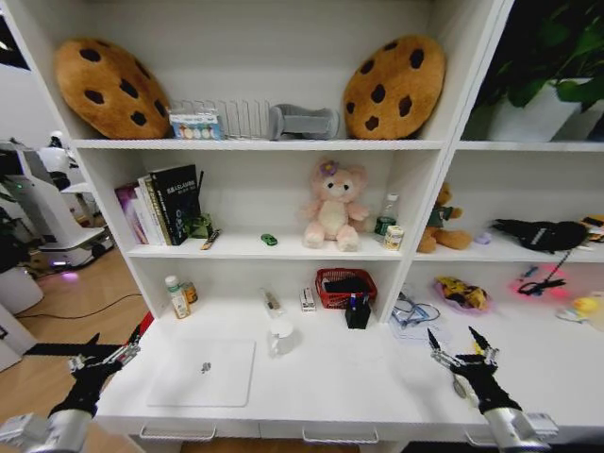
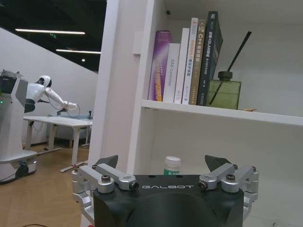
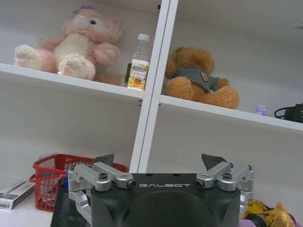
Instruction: Organize the objects on the table.
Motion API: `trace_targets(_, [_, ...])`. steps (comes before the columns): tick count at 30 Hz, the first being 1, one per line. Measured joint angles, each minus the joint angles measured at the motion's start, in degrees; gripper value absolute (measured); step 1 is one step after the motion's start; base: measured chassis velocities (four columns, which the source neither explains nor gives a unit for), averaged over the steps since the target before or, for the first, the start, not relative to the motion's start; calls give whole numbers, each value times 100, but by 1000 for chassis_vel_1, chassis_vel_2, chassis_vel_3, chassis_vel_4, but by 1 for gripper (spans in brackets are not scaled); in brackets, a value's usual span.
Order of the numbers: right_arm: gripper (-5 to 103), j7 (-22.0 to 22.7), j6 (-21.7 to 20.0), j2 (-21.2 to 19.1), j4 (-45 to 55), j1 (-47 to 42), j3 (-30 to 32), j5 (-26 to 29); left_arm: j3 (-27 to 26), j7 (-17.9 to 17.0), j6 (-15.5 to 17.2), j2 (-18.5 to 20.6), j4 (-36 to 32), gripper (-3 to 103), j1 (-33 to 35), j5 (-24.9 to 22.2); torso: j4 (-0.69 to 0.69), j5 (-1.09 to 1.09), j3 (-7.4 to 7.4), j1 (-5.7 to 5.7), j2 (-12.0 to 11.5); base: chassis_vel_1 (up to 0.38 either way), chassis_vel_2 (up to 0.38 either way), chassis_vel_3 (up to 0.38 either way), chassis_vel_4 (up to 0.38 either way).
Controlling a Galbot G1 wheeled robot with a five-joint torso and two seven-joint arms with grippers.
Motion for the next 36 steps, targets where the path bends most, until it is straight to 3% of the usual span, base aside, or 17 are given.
trace_targets(21, [100, 0, 0, 1, 0, 1, -1, -1, 0, 0, 0, 0, 0, 100, 0, 0, 0, -3, 0, 0, 0, 137, 140, -143, -137])
trace_targets(36, [100, 1, 0, 0, 0, 1, -1, 0, 0, 0, 0, 0, 0, 100, 0, 0, 0, -1, 0, 0, 0, 1, 0, -6, -1])
